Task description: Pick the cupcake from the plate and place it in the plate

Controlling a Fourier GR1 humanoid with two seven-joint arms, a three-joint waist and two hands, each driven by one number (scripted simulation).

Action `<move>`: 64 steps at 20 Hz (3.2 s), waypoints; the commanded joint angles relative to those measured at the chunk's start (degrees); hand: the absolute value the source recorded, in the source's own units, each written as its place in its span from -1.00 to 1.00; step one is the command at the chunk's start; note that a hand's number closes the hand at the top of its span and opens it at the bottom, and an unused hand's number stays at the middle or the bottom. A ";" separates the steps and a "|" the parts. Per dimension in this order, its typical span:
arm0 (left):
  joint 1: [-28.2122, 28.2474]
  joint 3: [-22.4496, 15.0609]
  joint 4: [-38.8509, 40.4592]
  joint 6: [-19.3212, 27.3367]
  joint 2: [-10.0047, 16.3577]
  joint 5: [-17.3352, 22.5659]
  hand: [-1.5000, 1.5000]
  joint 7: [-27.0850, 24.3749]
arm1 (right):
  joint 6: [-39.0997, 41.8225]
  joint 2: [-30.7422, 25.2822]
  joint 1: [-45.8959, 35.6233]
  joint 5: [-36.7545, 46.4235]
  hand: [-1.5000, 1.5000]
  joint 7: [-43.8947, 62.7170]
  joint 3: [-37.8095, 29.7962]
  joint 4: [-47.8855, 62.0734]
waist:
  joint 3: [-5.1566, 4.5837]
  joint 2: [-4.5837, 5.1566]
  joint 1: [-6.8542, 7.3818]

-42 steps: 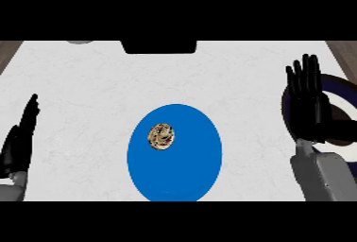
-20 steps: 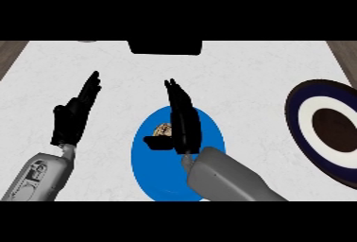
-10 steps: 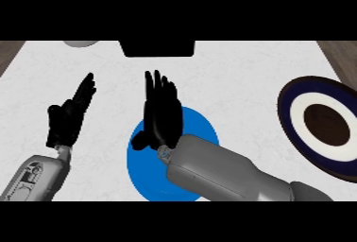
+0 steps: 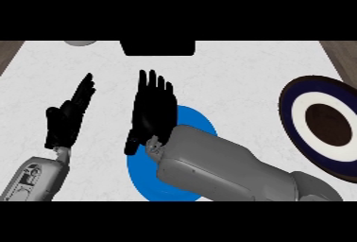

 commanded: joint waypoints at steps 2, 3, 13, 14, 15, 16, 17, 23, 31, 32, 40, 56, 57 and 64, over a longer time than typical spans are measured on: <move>-1.56 1.30 0.88 -1.31 -0.10 0.74 0.00 0.70 | 6.88 -0.52 1.44 -0.51 -1.00 10.44 -1.22 -2.00 | 0.05 0.44 -0.28; 2.64 -1.54 -3.58 0.19 -1.15 -1.34 0.00 -0.20 | 6.39 0.73 1.64 -1.66 -1.00 8.92 -1.56 1.61 | 0.06 0.44 0.99; -0.52 1.20 -0.45 -2.54 -0.44 -0.52 0.00 -0.47 | 9.02 0.74 2.29 -6.85 -1.00 8.68 0.34 6.00 | 0.01 0.76 1.33; -1.04 0.99 0.11 -1.24 -1.41 -1.38 0.00 -0.15 | 9.37 0.74 3.55 -6.41 -1.00 5.90 -0.16 8.13 | 0.03 0.83 1.03; 0.50 1.14 0.06 -0.95 -1.78 -1.46 0.00 -1.28 | 11.15 -0.11 5.25 -6.47 -1.00 4.54 -0.94 7.35 | 0.04 0.73 0.62; -2.65 1.76 0.68 -1.82 -1.13 -1.31 0.00 1.09 | 8.51 0.74 5.70 -6.09 -1.00 6.18 1.98 6.19 | 0.05 0.74 0.84; -1.85 2.62 -1.01 -2.46 0.34 -0.86 0.00 2.11 | 7.22 0.74 7.10 -5.90 -1.00 5.26 2.40 7.02 | 0.06 0.70 1.15; 0.19 1.76 -0.13 -1.41 -2.67 -2.71 0.00 -0.40 | 8.22 0.75 8.80 -6.10 -1.00 5.23 2.67 7.30 | 0.05 0.66 1.09; -1.80 2.58 -3.68 -2.91 -2.35 -3.24 0.00 4.20 | 7.38 0.75 9.78 -6.50 -1.00 -0.04 2.63 13.19 | 0.08 0.83 1.70; -1.49 2.53 -2.54 -2.81 -3.49 -3.92 0.00 2.98 | 5.59 0.75 11.04 -4.58 1.00 -1.77 2.67 12.35 | 0.07 0.82 1.33; 0.15 4.52 -2.62 -4.64 -3.63 -3.92 0.00 2.13 | 4.62 0.76 10.47 1.07 1.00 -2.80 2.55 14.37 | 0.07 0.79 1.30; 3.19 8.96 -1.44 -1.06 -3.08 -4.03 0.00 2.69 | 0.70 -40.05 25.43 -2.79 1.00 -42.77 -10.18 1.96 | 1.13 -0.56 -9.60; 3.59 9.28 -1.30 -0.99 -2.73 -4.18 0.00 2.11 | -0.13 -42.13 25.67 -3.35 1.00 -45.95 -11.56 1.51 | 1.17 -0.56 -9.83; 5.45 9.79 -2.09 -0.76 -2.60 -4.06 0.00 1.37 | 0.80 -52.29 28.92 -15.91 1.00 -69.41 -24.13 -1.66 | 1.32 -0.37 -9.18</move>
